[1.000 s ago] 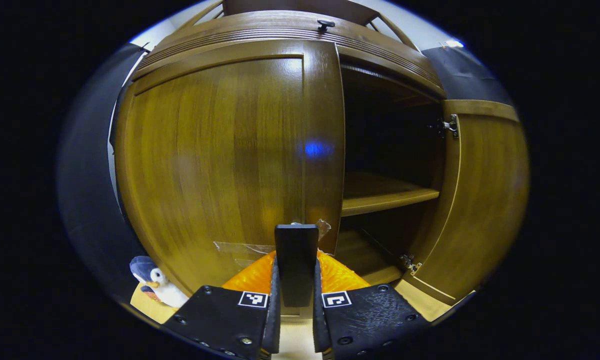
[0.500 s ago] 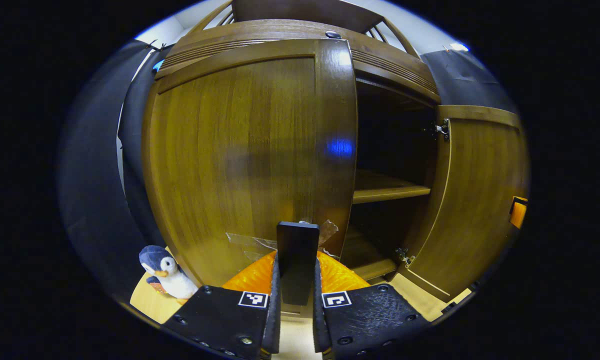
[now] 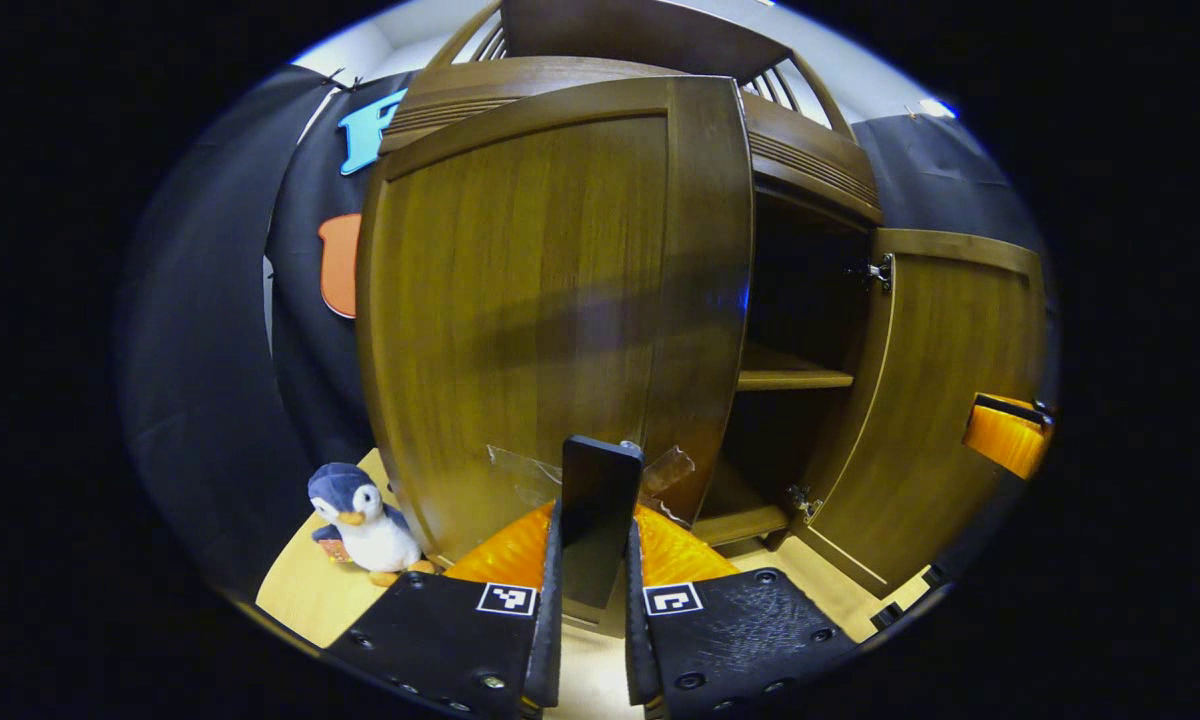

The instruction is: Open the right door of the double-door shoe cabinet with the right hand, and open the left door with the left hand.

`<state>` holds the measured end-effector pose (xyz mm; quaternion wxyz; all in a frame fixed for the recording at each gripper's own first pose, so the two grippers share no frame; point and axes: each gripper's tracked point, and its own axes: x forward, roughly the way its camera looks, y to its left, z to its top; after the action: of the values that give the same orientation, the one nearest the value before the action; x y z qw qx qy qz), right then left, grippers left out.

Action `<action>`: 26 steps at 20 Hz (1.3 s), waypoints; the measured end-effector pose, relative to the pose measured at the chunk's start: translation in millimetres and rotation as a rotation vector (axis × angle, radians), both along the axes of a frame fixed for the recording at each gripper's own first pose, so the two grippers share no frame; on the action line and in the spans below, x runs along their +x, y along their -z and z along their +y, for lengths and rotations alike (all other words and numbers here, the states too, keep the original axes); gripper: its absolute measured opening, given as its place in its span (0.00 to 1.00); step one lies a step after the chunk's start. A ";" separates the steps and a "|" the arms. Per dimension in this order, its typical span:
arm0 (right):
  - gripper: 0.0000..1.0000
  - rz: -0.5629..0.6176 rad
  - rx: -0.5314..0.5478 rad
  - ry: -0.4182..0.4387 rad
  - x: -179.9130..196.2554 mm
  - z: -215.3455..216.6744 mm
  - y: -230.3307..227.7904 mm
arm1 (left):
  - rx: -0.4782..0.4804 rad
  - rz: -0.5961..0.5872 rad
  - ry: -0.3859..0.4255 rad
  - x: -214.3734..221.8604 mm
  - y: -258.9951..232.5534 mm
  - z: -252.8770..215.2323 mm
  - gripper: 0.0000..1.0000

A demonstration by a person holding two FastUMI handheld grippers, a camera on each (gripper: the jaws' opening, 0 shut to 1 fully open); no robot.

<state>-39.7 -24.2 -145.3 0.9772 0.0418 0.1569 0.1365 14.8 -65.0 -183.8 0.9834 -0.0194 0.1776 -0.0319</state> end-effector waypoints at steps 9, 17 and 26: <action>0.47 0.007 0.006 -0.100 13.5 37.0 1.3 | -0.027 0.003 -0.080 -37.7 -3.6 32.0 0.25; 0.68 0.006 -0.002 -0.067 18.5 35.3 2.1 | -0.008 -0.014 -0.159 -66.6 -14.1 70.1 0.24; 0.79 0.012 -0.004 -0.044 21.7 38.1 2.9 | -0.005 -0.027 -0.244 -88.9 -19.1 124.2 0.24</action>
<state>-18.0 13.9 -148.2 0.9732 0.0372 0.1639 0.1572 -74.1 59.1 -164.7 0.9822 -0.0428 0.1607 0.0873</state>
